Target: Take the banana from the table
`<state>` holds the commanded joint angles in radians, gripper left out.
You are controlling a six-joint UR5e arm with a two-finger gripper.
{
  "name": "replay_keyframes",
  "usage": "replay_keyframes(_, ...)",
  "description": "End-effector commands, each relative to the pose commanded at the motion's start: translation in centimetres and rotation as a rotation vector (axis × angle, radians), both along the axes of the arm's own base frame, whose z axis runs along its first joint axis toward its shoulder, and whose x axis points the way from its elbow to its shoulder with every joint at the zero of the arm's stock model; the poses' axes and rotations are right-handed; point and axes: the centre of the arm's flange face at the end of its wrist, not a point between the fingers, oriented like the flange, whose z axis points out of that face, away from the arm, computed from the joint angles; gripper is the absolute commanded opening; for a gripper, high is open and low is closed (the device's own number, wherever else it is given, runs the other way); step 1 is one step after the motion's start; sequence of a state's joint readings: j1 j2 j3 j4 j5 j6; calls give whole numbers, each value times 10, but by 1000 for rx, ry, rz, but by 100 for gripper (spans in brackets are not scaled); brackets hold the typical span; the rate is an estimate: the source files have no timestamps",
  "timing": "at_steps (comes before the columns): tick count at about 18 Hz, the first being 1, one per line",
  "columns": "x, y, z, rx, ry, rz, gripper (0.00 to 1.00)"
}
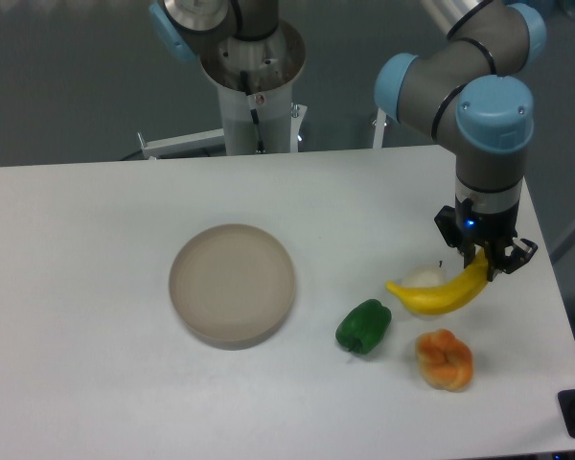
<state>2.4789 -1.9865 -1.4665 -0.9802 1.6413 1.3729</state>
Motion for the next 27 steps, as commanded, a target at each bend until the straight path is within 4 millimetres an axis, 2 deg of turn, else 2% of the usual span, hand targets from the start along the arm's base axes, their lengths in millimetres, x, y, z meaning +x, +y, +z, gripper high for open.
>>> replay_keyframes(8, -5, 17, -3, 15, 3, 30, 31)
replay_keyframes(13, -8, 30, 5, 30, 19, 49, 31)
replay_keyframes(19, -13, 40, 1, 34, 21, 92, 31)
replay_keyframes(22, -8, 51, -1, 26, 32, 82, 31)
replay_keyframes(27, -7, 53, -4, 24, 29, 80, 31)
